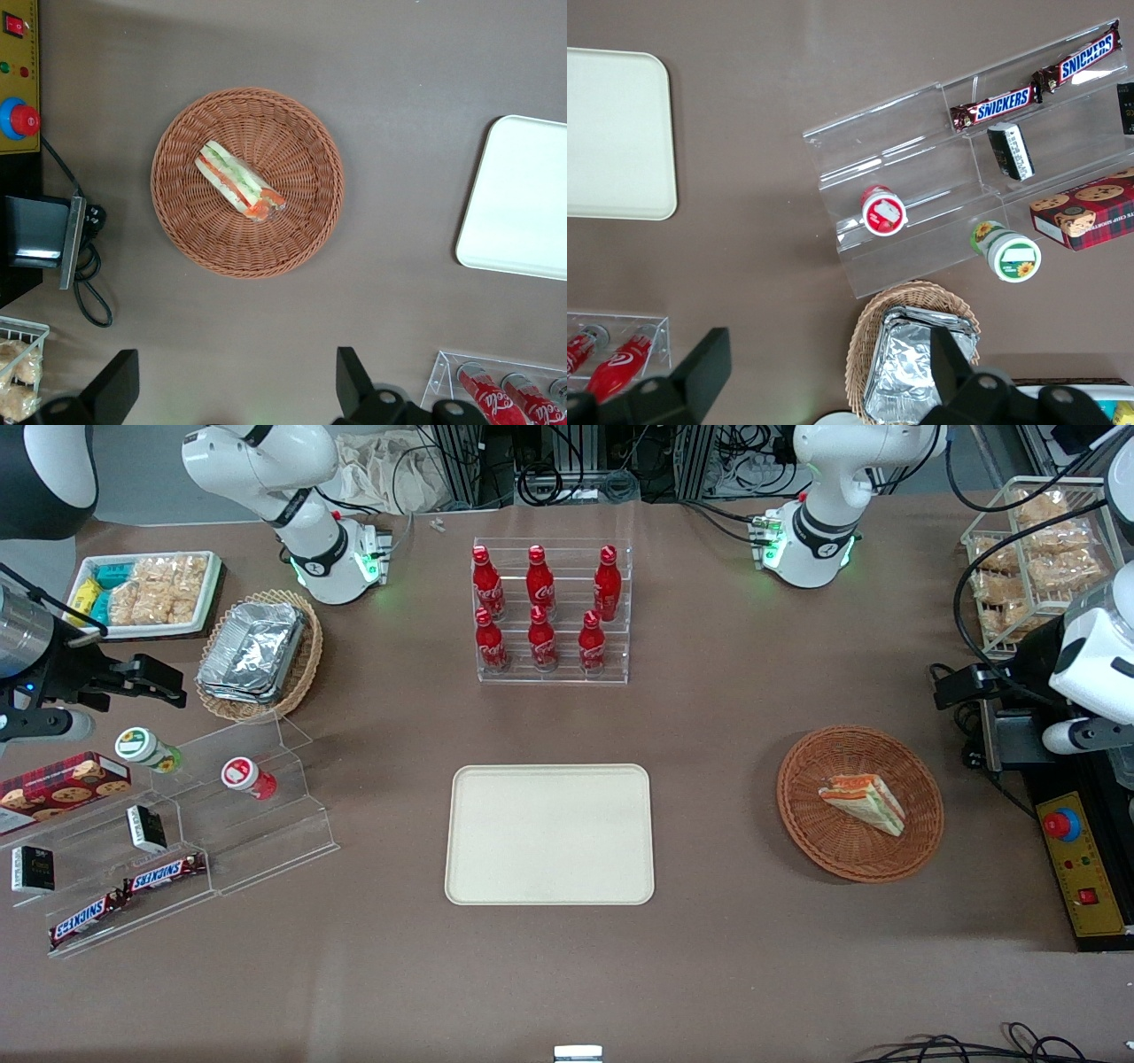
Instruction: Place sandwich from basket to tray
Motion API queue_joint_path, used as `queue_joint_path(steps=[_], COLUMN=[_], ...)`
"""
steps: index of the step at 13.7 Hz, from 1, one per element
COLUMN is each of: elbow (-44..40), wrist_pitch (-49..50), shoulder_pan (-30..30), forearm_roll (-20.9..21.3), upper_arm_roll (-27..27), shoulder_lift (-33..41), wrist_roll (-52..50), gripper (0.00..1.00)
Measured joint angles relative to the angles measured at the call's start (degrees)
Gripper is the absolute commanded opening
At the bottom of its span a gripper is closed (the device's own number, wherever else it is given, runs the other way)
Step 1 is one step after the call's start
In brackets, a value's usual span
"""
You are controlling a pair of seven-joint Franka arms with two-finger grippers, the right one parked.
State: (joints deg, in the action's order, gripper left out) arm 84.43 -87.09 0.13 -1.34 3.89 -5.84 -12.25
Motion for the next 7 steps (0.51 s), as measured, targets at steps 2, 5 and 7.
queue_joint_path(steps=[2, 5, 7], elbow=[0.00, 0.00, 0.01], wrist_pitch=[0.03, 0.07, 0.16], shoulder_pan=[-0.02, -0.02, -0.01], forearm_roll=[0.00, 0.01, 0.01], upper_arm_roll=[0.01, 0.01, 0.01], shoulder_lift=[-0.01, -0.07, -0.19], wrist_roll=[0.00, 0.00, -1.22], gripper=[1.00, 1.00, 1.00])
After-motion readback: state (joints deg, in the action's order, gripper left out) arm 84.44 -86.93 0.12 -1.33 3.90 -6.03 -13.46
